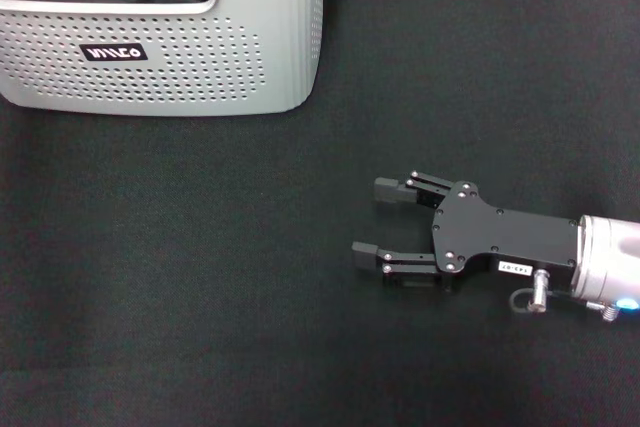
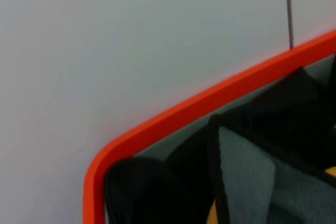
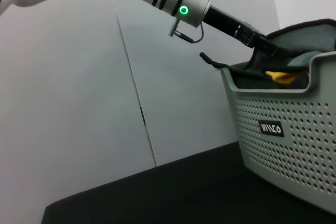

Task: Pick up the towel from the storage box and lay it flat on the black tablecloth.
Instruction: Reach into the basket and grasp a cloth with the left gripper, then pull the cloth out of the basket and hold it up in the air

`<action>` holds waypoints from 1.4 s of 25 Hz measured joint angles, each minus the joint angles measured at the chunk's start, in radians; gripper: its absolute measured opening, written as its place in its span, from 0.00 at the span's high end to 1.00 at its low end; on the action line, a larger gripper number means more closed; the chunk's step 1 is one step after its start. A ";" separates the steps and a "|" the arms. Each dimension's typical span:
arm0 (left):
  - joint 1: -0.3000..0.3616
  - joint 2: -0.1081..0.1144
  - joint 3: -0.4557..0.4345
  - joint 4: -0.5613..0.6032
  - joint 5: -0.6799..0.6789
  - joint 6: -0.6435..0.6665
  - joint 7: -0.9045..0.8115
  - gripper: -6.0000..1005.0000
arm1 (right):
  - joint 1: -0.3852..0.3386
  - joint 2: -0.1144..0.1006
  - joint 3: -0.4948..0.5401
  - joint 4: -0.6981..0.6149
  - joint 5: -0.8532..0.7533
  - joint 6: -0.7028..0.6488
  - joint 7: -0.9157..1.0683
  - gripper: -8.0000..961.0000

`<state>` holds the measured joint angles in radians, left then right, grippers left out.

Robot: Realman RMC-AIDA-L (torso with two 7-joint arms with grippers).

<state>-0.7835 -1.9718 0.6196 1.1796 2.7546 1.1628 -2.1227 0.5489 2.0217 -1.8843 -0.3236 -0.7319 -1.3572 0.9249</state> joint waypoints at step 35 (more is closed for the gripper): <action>0.271 -0.085 0.146 0.549 -0.415 0.005 -0.026 0.99 | -0.026 -0.004 0.021 0.005 0.006 -0.015 0.000 0.11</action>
<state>-0.5121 -2.0564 0.7658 1.7290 2.3393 1.1676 -2.1487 0.5225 2.0181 -1.8633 -0.3182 -0.7257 -1.3718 0.9248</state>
